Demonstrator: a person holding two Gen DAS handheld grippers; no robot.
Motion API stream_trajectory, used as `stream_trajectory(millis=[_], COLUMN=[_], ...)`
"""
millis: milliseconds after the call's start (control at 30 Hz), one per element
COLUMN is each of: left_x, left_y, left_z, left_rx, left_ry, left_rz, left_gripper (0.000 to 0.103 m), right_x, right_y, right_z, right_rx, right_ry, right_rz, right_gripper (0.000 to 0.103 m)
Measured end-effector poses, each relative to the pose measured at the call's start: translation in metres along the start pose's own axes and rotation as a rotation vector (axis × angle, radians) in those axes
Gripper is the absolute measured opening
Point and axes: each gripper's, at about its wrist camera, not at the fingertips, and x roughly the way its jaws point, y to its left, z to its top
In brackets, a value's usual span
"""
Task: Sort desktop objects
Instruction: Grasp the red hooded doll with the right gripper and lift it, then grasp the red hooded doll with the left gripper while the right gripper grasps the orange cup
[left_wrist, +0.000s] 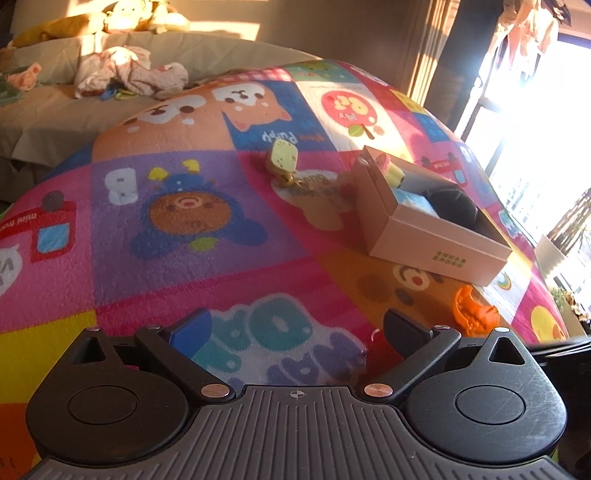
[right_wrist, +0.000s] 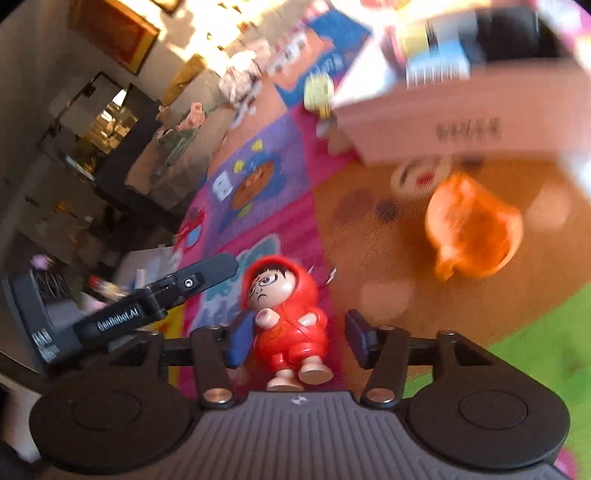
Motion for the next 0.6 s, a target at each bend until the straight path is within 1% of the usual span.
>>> stream_trajectory(millis=[67, 100, 133, 200, 267, 333, 400, 467, 600], left_x=[-0.001, -0.002, -0.003, -0.004, -0.003, 0.001, 0.009, 0.016, 0.028], left_y=[-0.002, -0.004, -0.008, -0.017, -0.031, -0.048, -0.062, -0.077, -0.099], left_z=[-0.003, -0.004, -0.006, -0.010, -0.015, -0.021, -0.025, -0.027, -0.027], left_rx=[0.003, 0.003, 0.005, 0.019, 0.057, 0.109, 0.156, 0.216, 0.301], left_ry=[0.012, 0.019, 0.028, 0.038, 0.060, 0.087, 0.102, 0.095, 0.069], left_rz=[-0.023, -0.049, -0.089, -0.159, -0.231, -0.263, -0.249, -0.226, -0.209], left_gripper=[0.102, 0.102, 0.102, 0.102, 0.102, 0.102, 0.103, 0.103, 0.103], right_x=[-0.016, -0.025, -0.033, -0.050, -0.067, -0.078, -0.085, -0.088, -0.087], right_y=[0.008, 0.011, 0.012, 0.012, 0.003, -0.008, -0.021, -0.034, -0.055], right_z=[-0.005, -0.006, -0.009, -0.014, -0.017, -0.020, -0.022, -0.025, -0.034], right_rx=[-0.106, -0.148, -0.185, -0.240, -0.260, -0.249, -0.220, -0.184, -0.125], right_ry=[-0.067, -0.098, -0.128, -0.184, -0.233, -0.272, -0.286, -0.287, -0.252], right_rz=[-0.053, -0.079, -0.107, -0.174, -0.253, -0.327, -0.389, -0.435, -0.467], right_gripper=[0.063, 0.068, 0.074, 0.078, 0.086, 0.091, 0.097, 0.099, 0.100])
